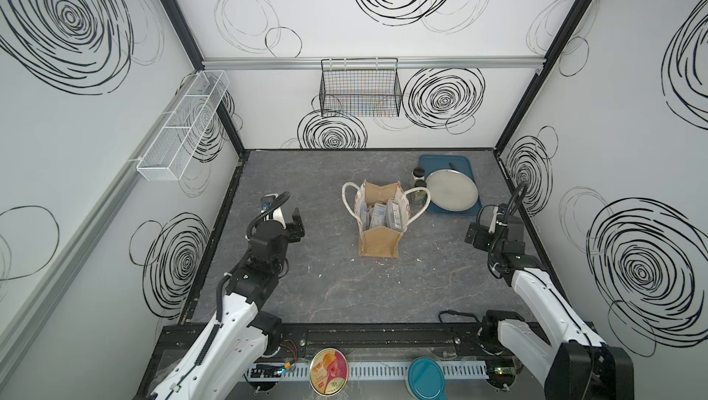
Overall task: Put the compass set into the canvas bag
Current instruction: Reset both arms
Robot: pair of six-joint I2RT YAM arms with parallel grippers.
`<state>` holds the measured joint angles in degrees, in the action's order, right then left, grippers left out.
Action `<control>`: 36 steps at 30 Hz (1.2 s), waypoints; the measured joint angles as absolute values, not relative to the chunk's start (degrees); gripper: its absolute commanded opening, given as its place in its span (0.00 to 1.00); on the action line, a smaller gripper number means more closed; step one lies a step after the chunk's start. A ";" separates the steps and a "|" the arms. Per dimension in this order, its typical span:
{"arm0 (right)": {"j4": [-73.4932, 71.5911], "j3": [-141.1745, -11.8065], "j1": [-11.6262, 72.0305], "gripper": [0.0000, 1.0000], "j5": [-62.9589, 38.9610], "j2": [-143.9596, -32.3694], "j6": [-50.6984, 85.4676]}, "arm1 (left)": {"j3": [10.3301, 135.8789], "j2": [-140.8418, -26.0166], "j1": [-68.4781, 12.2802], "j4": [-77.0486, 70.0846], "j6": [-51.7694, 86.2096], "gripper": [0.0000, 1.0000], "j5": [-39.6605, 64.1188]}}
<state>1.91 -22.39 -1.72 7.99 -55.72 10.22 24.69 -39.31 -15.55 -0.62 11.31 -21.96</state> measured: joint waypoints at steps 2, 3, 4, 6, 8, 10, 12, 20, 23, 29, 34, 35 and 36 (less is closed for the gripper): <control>-4.99 -19.75 -1.76 1.00 8.32 -58.11 9.96 | 20.99 -40.29 -15.16 -5.72 9.45 0.82 -23.07; -8.40 -18.96 -1.76 1.00 8.67 -59.70 9.80 | 19.42 -41.39 -14.81 -8.38 8.73 0.84 -23.75; -10.68 -18.83 -1.80 1.00 9.17 -61.25 9.85 | 18.17 -42.87 -14.35 -11.20 8.10 0.86 -24.25; -16.29 -19.05 -1.89 1.00 10.15 -65.65 10.13 | 15.64 -46.57 -12.84 -17.93 7.16 0.89 -24.71; -21.63 -19.20 -2.02 1.00 10.48 -69.87 10.20 | 13.50 -50.33 -11.70 -24.62 6.13 0.90 -24.80; -25.47 -19.18 -2.04 1.00 10.41 -72.40 10.20 | 11.68 -54.63 -10.92 -31.62 4.99 0.90 -24.67; -29.87 -19.09 -2.15 1.00 9.58 -73.76 10.09 | 9.89 -60.25 -9.58 -39.99 4.25 0.90 -23.40; -49.12 -14.48 -3.97 1.00 4.51 -75.59 8.16 | 7.97 -77.56 -2.90 -64.05 3.97 0.90 -17.76; -56.31 -10.04 -4.25 1.00 3.49 -79.99 7.64 | 7.77 -84.93 -1.58 -73.17 4.16 0.91 -15.79; -54.28 -15.81 -2.63 1.00 3.77 -83.83 6.17 | 8.29 -85.62 -1.89 -75.13 3.79 0.92 -14.15; -54.33 -17.15 -0.80 1.00 4.56 -83.74 5.04 | 8.78 -85.73 -2.68 -75.46 3.29 0.95 -14.26; -54.19 -17.15 -0.93 1.00 4.56 -83.74 5.02 | 9.08 -85.73 -2.94 -75.42 3.05 0.96 -14.24; -54.06 -17.15 -0.99 1.00 4.58 -83.74 4.97 | 9.34 -85.73 -3.11 -75.35 2.83 0.96 -14.15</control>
<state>-54.06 -17.15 -0.99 4.58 -83.74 4.97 9.34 -85.73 -3.11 -75.35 2.83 -14.15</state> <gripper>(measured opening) 0.999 0.952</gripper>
